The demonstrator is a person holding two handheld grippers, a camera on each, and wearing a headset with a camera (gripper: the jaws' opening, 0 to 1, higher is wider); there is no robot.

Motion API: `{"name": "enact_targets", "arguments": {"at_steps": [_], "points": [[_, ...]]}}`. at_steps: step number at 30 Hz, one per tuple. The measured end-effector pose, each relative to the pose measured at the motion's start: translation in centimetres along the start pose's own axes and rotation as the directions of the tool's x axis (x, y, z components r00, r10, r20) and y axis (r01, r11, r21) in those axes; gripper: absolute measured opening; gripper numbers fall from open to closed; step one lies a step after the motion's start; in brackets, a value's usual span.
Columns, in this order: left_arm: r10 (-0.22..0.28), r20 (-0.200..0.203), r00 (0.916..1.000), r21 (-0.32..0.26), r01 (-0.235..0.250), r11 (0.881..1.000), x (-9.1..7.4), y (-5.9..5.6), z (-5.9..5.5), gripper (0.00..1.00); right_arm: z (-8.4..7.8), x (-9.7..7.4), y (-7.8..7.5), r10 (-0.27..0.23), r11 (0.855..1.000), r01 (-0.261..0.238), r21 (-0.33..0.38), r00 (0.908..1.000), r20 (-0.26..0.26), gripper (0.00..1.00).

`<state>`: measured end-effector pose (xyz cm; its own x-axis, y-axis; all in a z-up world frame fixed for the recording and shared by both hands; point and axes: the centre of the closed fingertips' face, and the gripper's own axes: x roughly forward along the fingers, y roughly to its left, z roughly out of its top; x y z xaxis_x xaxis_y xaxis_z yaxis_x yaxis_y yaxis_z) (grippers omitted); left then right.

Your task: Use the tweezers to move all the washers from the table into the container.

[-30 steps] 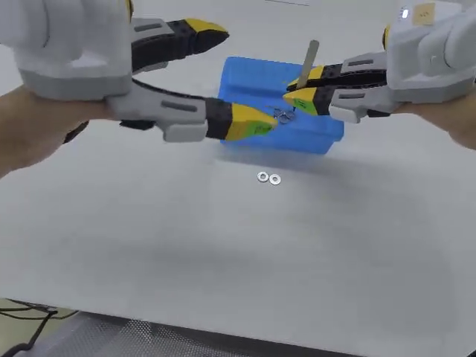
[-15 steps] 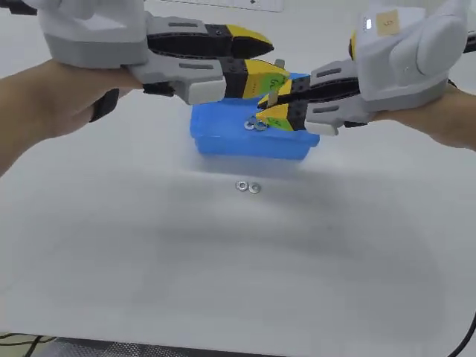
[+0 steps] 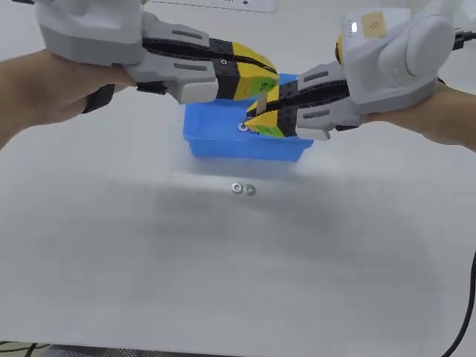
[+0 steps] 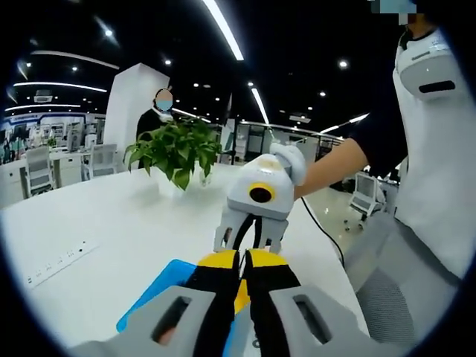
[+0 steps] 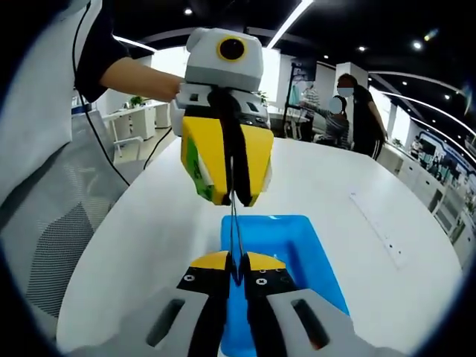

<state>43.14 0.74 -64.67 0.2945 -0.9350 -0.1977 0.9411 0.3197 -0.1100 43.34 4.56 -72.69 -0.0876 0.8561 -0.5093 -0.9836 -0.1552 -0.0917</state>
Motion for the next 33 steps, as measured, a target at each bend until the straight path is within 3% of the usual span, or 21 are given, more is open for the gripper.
{"name": "enact_targets", "arguments": {"at_steps": [3, 5, 8, 11, 22, 33], "points": [[-0.005, -0.006, 1.0, 0.053, 0.005, 0.999, -0.1, -0.2, 0.0, 0.06, 0.2, 0.2, 0.3, 0.009, 1.0, -0.009, -0.01, 1.0, -0.001, 0.08], [0.031, -0.014, 0.9994, 0.131, -0.029, 0.991, -0.2, 0.5, 0.1, 0.05, 0.2, 0.3, 0.2, 0.006, 1.0, -0.006, -0.02, 1.0, -0.007, 0.08], [0.031, -0.013, 0.9994, 0.163, -0.028, 0.986, -0.2, -0.1, 0.2, 0.04, 0.4, 0.3, 0.0, -0.011, 0.999, 0.011, -0.03, 0.9999, -0.009, 0.08], [0.04, -0.007, 0.9992, 0.197, -0.038, 0.98, -0.3, 0.0, 0.4, 0.04, 0.6, 0.2, -0.2, -0.025, 0.999, 0.025, -0.037, 0.9997, -0.009, 0.08], [0.069, 0.005, 0.9976, 0.228, -0.068, 0.971, -0.3, 0.5, 1.1, 0.04, 1.2, 0.0, -0.8, -0.075, 0.997, 0.075, -0.023, 0.9972, 0.001, 0.13], [0.095, 0.011, 0.9954, 0.226, -0.095, 0.97, -0.8, 1.2, 1.5, 0.04, 0.9, 0.3, 0.1, -0.085, 0.996, 0.085, 0.014, 0.9962, -0.02, 0.3]]}}
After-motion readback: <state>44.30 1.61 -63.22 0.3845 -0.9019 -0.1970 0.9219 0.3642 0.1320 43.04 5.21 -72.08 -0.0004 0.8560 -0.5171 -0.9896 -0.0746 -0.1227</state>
